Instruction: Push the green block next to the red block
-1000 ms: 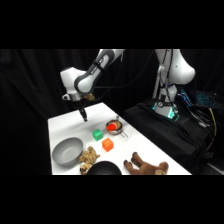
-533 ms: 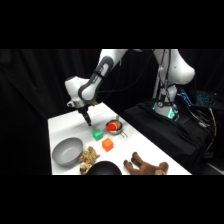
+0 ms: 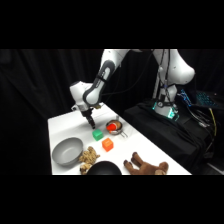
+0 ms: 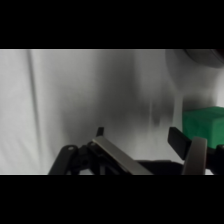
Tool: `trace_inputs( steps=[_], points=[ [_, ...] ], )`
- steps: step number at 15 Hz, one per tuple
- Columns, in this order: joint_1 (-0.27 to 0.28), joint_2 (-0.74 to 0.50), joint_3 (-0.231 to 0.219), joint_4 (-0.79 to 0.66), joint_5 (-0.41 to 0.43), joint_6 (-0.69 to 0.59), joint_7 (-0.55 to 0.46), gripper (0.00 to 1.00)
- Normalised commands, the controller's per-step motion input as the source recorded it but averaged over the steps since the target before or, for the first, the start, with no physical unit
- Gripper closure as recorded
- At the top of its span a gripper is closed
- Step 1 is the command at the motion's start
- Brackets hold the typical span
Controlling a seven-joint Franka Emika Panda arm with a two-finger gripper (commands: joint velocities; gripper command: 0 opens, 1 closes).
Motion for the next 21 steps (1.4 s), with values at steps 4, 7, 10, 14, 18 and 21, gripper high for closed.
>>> trace_inputs(
  steps=[4,7,10,14,18,21],
  points=[
    [0.092,-0.28,0.084,-0.34,0.102,0.22,0.01,0.00],
    [0.181,-0.40,0.023,-0.50,0.049,0.21,0.13,0.00],
    [0.207,-0.49,-0.027,-0.59,0.020,0.17,0.22,0.00],
    [0.180,-0.44,-0.056,-0.47,0.003,0.08,0.21,0.00],
    [0.101,-0.32,-0.108,-0.16,0.003,-0.14,0.17,0.00],
    [0.094,-0.32,-0.135,0.04,-0.054,-0.28,0.16,0.00]
  ],
)
